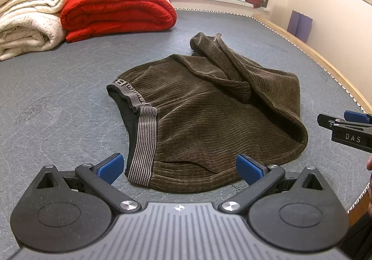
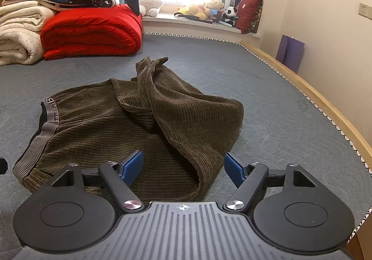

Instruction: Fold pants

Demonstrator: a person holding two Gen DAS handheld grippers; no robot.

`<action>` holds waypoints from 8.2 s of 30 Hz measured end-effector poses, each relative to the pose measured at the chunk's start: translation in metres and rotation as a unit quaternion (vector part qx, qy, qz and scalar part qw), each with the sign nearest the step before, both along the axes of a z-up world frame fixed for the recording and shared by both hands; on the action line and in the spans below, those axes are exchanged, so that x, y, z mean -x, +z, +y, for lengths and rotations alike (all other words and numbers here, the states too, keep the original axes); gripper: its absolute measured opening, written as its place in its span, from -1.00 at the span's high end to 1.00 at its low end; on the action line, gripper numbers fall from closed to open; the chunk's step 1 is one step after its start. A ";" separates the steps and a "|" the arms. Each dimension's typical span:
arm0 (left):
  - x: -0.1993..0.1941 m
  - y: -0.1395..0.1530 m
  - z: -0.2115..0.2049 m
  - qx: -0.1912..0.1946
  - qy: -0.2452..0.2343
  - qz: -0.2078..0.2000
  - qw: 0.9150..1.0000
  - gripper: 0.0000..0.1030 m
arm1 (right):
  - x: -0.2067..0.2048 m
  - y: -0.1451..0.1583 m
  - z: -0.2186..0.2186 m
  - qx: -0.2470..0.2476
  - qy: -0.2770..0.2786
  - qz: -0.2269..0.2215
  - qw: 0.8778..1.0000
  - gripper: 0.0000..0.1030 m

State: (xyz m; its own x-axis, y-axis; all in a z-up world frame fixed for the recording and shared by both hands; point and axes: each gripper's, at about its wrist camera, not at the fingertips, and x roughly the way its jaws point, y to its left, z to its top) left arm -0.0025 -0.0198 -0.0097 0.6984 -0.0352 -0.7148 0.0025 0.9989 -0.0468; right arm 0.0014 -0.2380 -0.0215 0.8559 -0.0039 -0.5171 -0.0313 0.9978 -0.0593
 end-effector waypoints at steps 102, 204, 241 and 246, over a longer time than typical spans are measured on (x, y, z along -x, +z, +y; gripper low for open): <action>-0.064 0.041 0.196 0.109 0.030 0.124 0.986 0.51 | 0.002 0.021 0.122 -0.105 0.268 0.249 0.925 0.36; -0.099 0.034 0.083 -0.003 -0.088 0.119 0.989 -0.29 | -0.053 -0.075 -0.362 -0.268 -0.360 0.146 0.881 0.94; -0.105 -0.017 0.050 -0.060 -0.134 0.168 0.975 -0.31 | -0.029 -0.125 -0.442 -0.264 -0.470 0.159 0.827 0.75; -0.103 -0.019 0.044 -0.063 -0.146 0.169 0.973 -0.31 | -0.023 -0.092 -0.437 -0.207 -0.499 0.080 0.838 0.59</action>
